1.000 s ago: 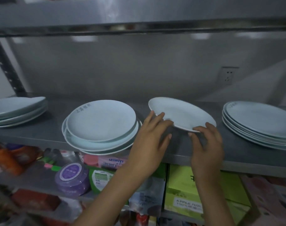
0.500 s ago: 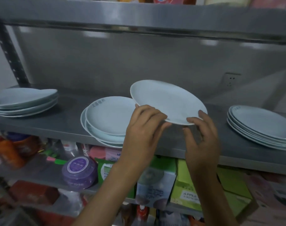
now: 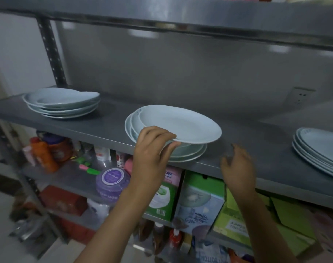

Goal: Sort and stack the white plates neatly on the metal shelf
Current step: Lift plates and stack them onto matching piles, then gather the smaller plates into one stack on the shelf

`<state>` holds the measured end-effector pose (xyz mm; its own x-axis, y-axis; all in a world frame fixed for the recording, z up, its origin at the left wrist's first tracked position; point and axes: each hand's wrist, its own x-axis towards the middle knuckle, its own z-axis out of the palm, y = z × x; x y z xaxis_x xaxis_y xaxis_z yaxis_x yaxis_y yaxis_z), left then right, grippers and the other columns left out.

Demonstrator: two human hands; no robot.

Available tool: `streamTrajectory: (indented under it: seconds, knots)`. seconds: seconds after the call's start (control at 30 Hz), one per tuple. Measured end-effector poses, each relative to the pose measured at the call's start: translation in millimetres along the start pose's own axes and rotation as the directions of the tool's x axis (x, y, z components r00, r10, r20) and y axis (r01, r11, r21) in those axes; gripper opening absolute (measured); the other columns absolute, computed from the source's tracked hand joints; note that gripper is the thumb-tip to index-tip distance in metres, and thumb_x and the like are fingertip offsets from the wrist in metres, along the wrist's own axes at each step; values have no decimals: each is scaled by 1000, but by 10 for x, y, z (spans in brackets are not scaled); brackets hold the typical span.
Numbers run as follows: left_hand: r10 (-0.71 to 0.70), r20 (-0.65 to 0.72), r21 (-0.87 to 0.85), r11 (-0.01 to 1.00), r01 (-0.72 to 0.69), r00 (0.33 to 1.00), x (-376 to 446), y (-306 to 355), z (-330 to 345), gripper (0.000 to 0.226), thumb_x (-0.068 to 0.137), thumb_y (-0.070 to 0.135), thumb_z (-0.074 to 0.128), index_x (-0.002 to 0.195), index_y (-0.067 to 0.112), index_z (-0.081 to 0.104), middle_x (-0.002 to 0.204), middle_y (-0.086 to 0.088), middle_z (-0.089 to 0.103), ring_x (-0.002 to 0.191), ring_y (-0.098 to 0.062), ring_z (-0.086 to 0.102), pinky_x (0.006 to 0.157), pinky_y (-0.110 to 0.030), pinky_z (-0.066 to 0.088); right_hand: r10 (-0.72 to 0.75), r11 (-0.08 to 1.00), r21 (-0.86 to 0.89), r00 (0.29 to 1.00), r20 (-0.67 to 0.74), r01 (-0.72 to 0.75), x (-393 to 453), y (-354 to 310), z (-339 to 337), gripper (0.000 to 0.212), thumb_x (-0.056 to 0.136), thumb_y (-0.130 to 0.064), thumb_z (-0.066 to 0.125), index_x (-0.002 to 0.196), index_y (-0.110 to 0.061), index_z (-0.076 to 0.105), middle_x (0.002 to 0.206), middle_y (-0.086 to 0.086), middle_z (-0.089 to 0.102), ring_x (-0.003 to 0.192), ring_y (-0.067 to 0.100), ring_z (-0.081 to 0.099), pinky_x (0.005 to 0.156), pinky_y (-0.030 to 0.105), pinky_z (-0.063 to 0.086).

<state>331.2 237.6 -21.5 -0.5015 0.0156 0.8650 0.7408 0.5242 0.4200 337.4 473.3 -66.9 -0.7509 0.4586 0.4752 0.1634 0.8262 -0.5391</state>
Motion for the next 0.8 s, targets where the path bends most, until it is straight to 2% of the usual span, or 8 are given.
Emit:
streamTrajectory:
  seconds: [0.07,0.17,0.27,0.4,0.47,0.57,0.67,0.8]
  knots:
    - [-24,13,-9,1000,24,1000,-48,-43,-2,19,85,22,69,94,7,73,94,0,68,100,-18,54,93,-17,37,-34,990,-139,999,-20,31,-23,8,58,38,91,-18,46,122,-1,59,126,22,59,128,35,47,99,43,41]
    - [-43,21,-7,999,43,999,-109,-112,1,19,83,21,70,95,7,73,94,0,67,101,-19,55,92,-18,40,-49,981,-191,998,-29,43,-41,20,83,36,90,-20,40,109,-3,66,117,19,65,125,33,50,91,40,45]
    - [-68,31,-14,998,68,997,-154,-187,7,21,84,23,69,95,6,73,95,-1,67,104,-19,54,94,-16,38,-51,977,-206,998,-23,45,-33,45,91,33,93,-18,42,113,-6,66,120,17,64,126,32,49,94,38,44]
    - [-73,56,-9,997,73,996,-196,-205,20,21,85,23,68,96,6,72,97,-1,67,109,-16,53,97,-14,36,-65,975,-215,998,-20,59,-49,46,78,31,94,-17,45,116,-7,64,119,14,64,117,30,53,90,35,44]
    - [-63,79,-4,998,63,995,-213,-223,30,21,87,25,66,98,7,70,100,-1,66,113,-13,51,103,-24,38,-71,974,-216,997,-24,65,-49,42,67,30,93,-16,46,115,-6,65,116,13,65,111,30,55,87,34,45]
    - [-21,155,106,994,5,988,-244,-253,38,19,93,28,57,99,12,65,104,1,63,118,-18,51,111,-56,29,-72,973,-223,997,-15,67,-41,42,62,30,94,-17,45,114,-6,64,114,14,65,109,31,55,87,35,44]
    - [-54,212,202,979,11,976,-270,-217,21,22,93,31,52,104,15,63,109,1,64,120,-18,51,115,-57,20,-73,970,-235,997,-10,68,-33,47,68,30,94,-18,43,112,-7,64,111,12,66,106,29,56,84,34,44]
    - [-72,241,233,972,14,968,-245,-149,-7,31,91,31,53,116,15,60,122,2,62,132,-18,43,117,-56,13,-83,972,-224,996,-31,74,-39,47,80,32,93,-17,42,110,-6,66,107,14,68,101,31,58,82,34,45]
